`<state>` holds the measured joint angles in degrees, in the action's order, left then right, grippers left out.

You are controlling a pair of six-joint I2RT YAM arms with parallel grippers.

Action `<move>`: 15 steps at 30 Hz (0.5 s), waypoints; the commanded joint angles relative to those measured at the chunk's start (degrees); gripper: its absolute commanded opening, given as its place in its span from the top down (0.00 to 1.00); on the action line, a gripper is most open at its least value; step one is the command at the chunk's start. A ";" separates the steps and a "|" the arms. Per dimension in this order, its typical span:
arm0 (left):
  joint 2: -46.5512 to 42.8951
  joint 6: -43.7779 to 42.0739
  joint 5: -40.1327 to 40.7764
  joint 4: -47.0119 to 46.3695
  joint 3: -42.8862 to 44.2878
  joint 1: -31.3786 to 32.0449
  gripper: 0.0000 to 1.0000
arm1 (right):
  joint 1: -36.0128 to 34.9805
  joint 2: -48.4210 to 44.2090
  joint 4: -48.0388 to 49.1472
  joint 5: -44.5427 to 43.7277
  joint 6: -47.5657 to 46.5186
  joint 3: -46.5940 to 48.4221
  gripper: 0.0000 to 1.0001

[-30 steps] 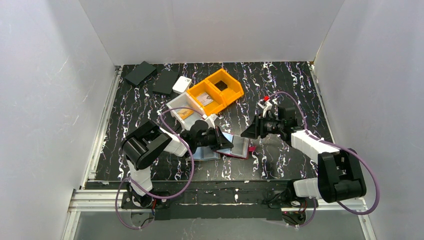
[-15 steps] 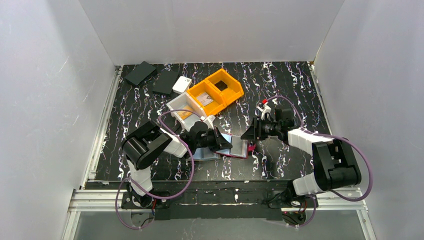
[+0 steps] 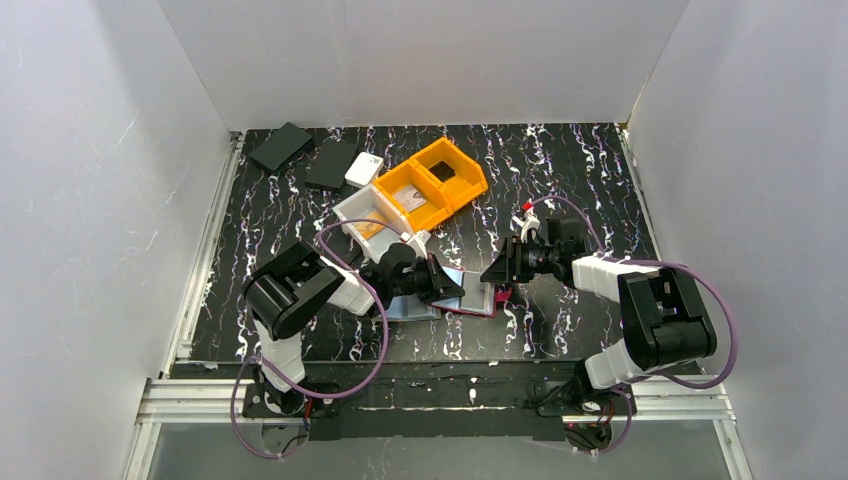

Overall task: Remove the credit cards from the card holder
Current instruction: Remove the credit card from the card holder.

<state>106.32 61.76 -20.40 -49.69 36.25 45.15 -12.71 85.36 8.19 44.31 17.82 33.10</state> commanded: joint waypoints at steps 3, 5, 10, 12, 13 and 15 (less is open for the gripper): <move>-1.78 -0.29 -0.30 -0.45 0.30 0.50 0.99 | -0.07 1.48 3.06 2.25 0.98 0.36 0.46; -1.67 -0.32 -0.70 -0.45 0.60 0.71 0.99 | -0.12 1.69 3.06 2.30 1.06 0.38 0.46; -1.94 -0.28 -0.98 -0.49 0.71 0.84 1.00 | -0.21 1.50 1.88 0.21 0.51 0.83 0.43; -2.16 -0.32 -0.95 -0.49 0.67 0.90 1.00 | -0.21 1.39 1.40 -0.36 0.03 0.95 0.42; -2.29 -0.32 -1.02 -0.61 0.64 0.99 1.00 | -0.21 1.39 1.46 -0.30 0.07 0.89 0.42; -2.50 -0.28 -1.25 -1.02 0.79 1.03 1.00 | -0.21 1.61 1.57 -0.08 0.24 0.99 0.42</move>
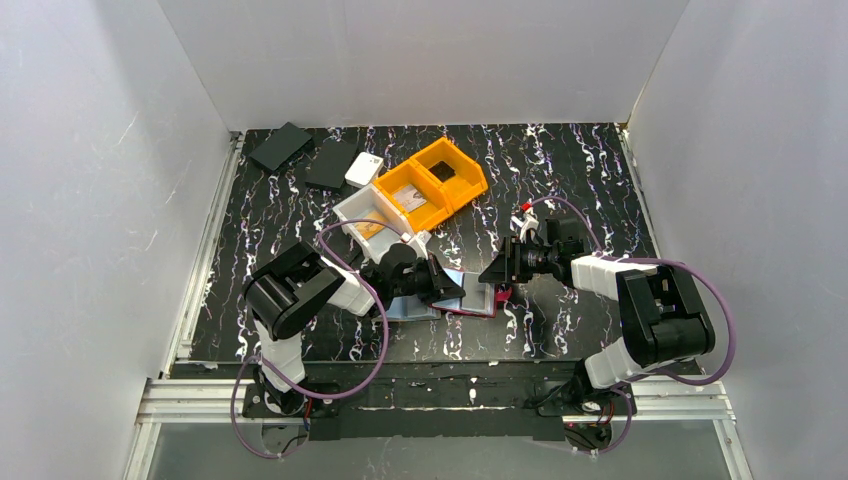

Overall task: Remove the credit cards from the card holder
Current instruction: Remove the credit card from the card holder.

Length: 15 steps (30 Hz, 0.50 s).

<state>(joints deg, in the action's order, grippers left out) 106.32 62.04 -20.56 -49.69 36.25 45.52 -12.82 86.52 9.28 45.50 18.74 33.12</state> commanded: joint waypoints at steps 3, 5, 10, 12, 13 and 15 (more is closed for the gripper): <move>-2.52 -0.50 -1.56 -2.71 0.80 0.87 1.00 | -0.10 1.18 0.48 -0.81 -0.55 0.93 0.42; -2.25 -0.39 -1.93 -3.87 0.79 1.02 1.00 | -0.10 1.28 0.48 -0.76 -0.44 1.06 0.41; -1.92 0.01 -1.90 -6.66 0.34 1.44 1.00 | -0.10 -0.07 0.05 -1.53 -0.83 1.06 0.37; -1.91 0.18 -1.61 -7.26 0.07 1.55 1.00 | -0.06 -1.00 -0.13 -1.72 -0.98 1.07 0.33; -1.91 0.26 -1.21 -7.44 -0.06 1.64 1.00 | -0.02 -1.34 -0.32 -1.72 -0.99 1.19 0.32; -2.12 0.49 -0.26 -7.74 -0.62 1.68 1.00 | 0.43 -2.20 -0.71 -1.60 -1.07 1.24 0.32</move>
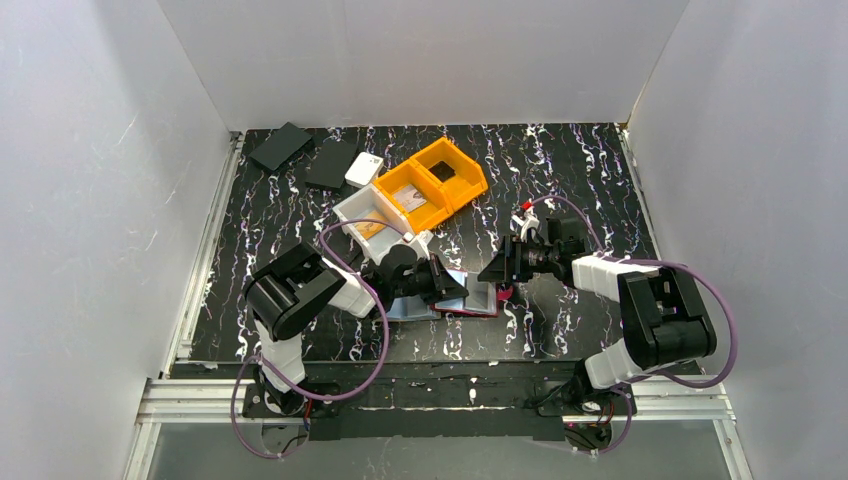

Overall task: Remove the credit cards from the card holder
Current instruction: Remove the credit card from the card holder.

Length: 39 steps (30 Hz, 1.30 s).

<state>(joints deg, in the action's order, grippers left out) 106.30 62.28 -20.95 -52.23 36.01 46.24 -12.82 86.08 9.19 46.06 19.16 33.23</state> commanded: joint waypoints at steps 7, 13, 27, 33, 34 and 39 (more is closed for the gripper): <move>-3.35 0.37 3.89 -5.72 -1.43 1.33 1.00 | 1.74 -3.75 -1.57 -2.79 -1.39 0.88 0.32; -2.86 0.10 3.85 -6.68 -0.71 1.95 1.00 | 1.92 -3.93 0.05 -0.33 0.16 0.16 0.30; -1.50 -0.13 2.01 -9.00 0.57 2.54 1.00 | 1.92 -3.17 1.86 1.71 1.91 -0.25 0.32; 0.30 1.19 3.55 -8.62 0.82 2.56 1.00 | 1.92 -5.84 3.42 3.86 2.99 -0.83 0.36; 0.57 1.46 3.82 -8.29 0.85 2.54 1.00 | 1.92 -6.38 3.65 4.00 3.11 -1.00 0.37; 1.20 1.85 4.18 -7.64 0.98 2.54 1.00 | 1.92 -6.52 4.08 4.75 3.77 -1.27 0.41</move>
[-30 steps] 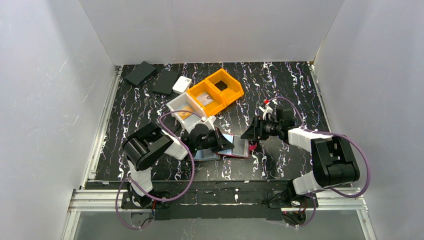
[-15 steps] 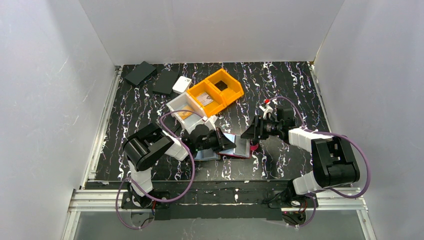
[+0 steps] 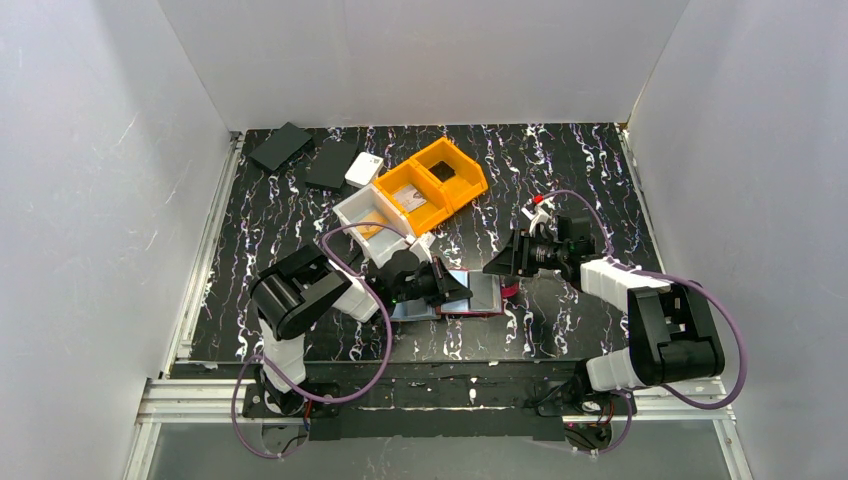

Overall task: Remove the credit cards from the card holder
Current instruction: Remove the credit card from the card holder.

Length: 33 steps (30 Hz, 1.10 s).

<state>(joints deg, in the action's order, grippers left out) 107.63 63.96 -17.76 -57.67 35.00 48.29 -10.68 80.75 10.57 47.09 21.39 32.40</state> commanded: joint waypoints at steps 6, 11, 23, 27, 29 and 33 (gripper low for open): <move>-0.34 -0.23 -0.34 -2.14 2.63 0.51 1.00 | -0.22 1.70 3.05 4.61 2.33 0.05 0.41; 0.11 0.26 -0.87 -2.04 2.95 0.49 0.94 | -0.22 2.33 2.78 4.54 2.08 0.19 0.42; 0.73 1.21 -0.70 -1.26 3.49 0.40 0.95 | -0.31 1.96 1.85 5.32 1.38 0.38 0.43; 0.73 1.79 -0.48 -0.98 3.66 0.41 0.88 | -0.31 1.85 1.82 5.70 1.54 0.41 0.40; 0.67 1.94 -0.48 -0.68 3.88 0.43 0.85 | -0.44 1.78 1.82 5.89 1.40 0.42 0.39; -0.21 2.09 -0.11 1.21 4.13 0.48 0.79 | -0.48 2.02 0.96 5.31 0.33 0.53 0.36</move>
<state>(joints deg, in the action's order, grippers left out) 108.55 65.69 -18.90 -55.46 36.56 48.51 -10.52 82.91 12.21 49.69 22.33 32.34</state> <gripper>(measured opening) 0.185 0.628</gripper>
